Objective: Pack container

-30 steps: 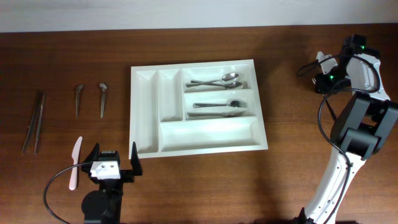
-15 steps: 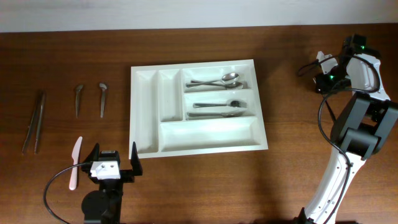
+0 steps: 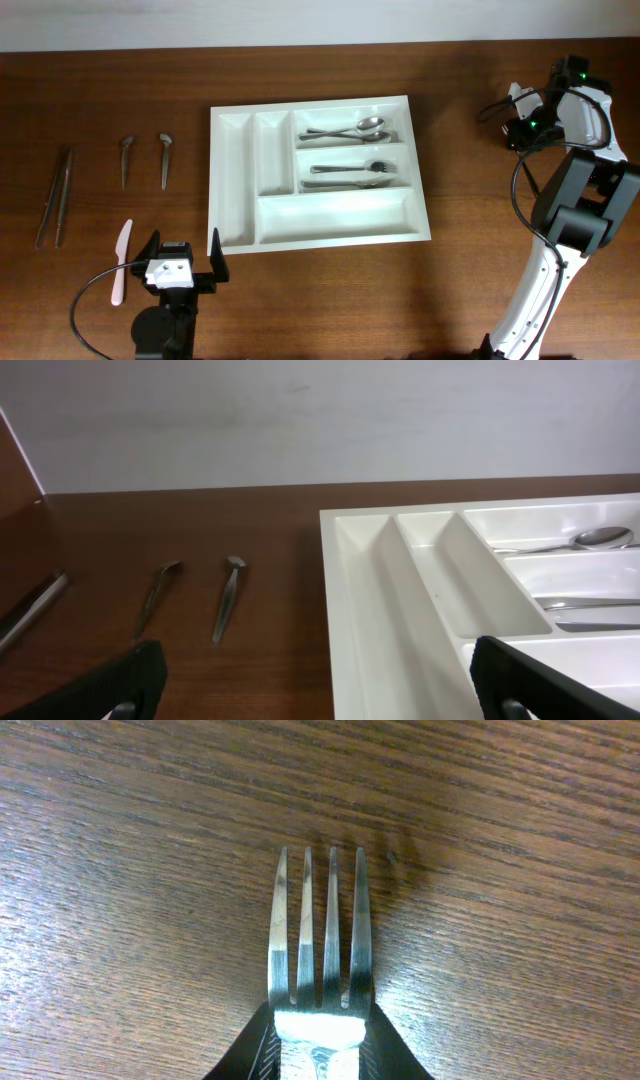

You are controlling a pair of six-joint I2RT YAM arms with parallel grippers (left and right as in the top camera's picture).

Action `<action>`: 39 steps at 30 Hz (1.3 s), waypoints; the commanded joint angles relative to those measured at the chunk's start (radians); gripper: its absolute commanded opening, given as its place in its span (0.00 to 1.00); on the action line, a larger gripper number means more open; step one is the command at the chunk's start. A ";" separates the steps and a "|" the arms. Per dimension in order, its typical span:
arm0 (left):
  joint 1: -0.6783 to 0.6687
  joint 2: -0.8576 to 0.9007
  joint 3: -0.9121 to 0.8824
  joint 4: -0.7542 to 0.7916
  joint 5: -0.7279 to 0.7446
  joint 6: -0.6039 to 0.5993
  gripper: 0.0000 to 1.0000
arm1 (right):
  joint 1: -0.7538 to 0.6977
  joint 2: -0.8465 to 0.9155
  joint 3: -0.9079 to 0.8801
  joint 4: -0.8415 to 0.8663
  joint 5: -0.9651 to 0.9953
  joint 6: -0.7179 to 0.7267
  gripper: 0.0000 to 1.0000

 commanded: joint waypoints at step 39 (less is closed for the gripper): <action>0.005 -0.006 -0.003 0.000 0.003 0.015 0.99 | 0.022 0.042 0.337 -0.252 -0.023 0.302 0.04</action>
